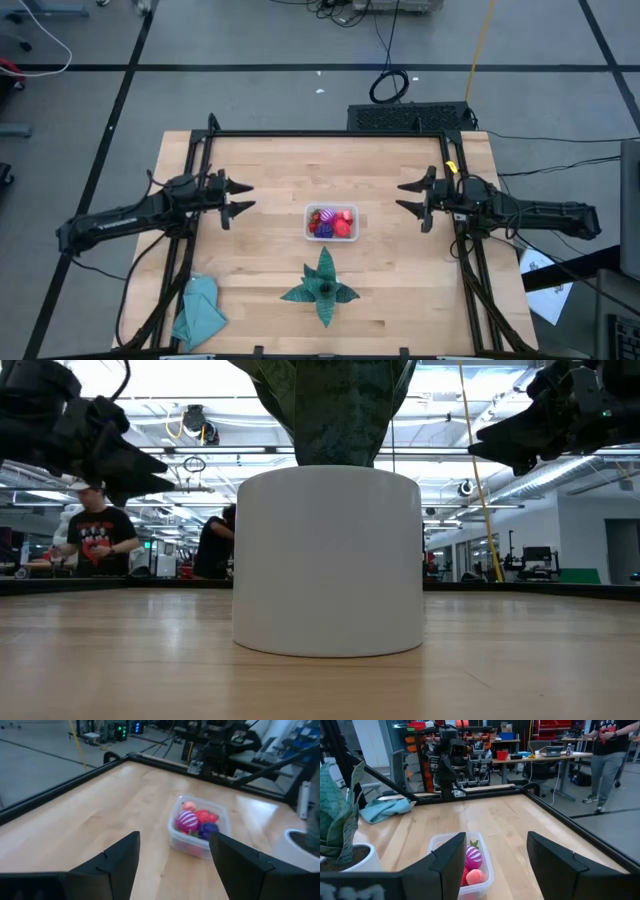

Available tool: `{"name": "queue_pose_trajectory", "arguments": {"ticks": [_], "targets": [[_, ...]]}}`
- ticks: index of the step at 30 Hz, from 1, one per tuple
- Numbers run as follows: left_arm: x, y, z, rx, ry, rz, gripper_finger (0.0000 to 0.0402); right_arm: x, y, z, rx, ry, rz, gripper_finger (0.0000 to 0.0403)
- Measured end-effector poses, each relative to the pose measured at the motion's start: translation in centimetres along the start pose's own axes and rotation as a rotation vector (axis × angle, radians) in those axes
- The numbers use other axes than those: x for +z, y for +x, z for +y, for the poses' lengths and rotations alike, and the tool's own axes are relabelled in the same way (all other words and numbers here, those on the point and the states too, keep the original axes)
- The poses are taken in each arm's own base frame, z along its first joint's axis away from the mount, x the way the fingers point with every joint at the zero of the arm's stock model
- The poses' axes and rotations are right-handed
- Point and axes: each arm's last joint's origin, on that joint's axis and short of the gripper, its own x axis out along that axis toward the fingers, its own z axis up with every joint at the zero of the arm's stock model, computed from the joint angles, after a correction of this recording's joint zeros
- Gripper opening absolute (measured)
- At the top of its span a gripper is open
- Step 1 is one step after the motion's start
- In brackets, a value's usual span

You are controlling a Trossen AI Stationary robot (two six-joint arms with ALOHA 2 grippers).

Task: Pick and placing Produce into tupperware
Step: Return to Home Position

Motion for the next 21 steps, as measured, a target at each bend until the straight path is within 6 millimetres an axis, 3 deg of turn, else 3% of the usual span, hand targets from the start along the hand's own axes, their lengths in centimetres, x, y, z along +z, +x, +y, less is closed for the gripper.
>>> {"name": "queue_pose_trajectory", "arguments": {"ticks": [9,18,21], "targets": [[-0.1,-1.4,-1.0,-0.030,-0.039,-0.057,0.0244,-0.4,-0.6,-0.1,0.002,0.008,-0.045,0.0201],[-0.2,-1.6,-2.1,0.009,-0.032,-0.078,0.0244,-2.8,-0.3,-0.2,0.005,0.042,-0.076,0.0201],[-0.4,-1.6,-2.5,0.006,-0.021,-0.084,0.0244,-2.4,-0.3,-0.2,0.009,0.037,-0.133,0.0201]]}}
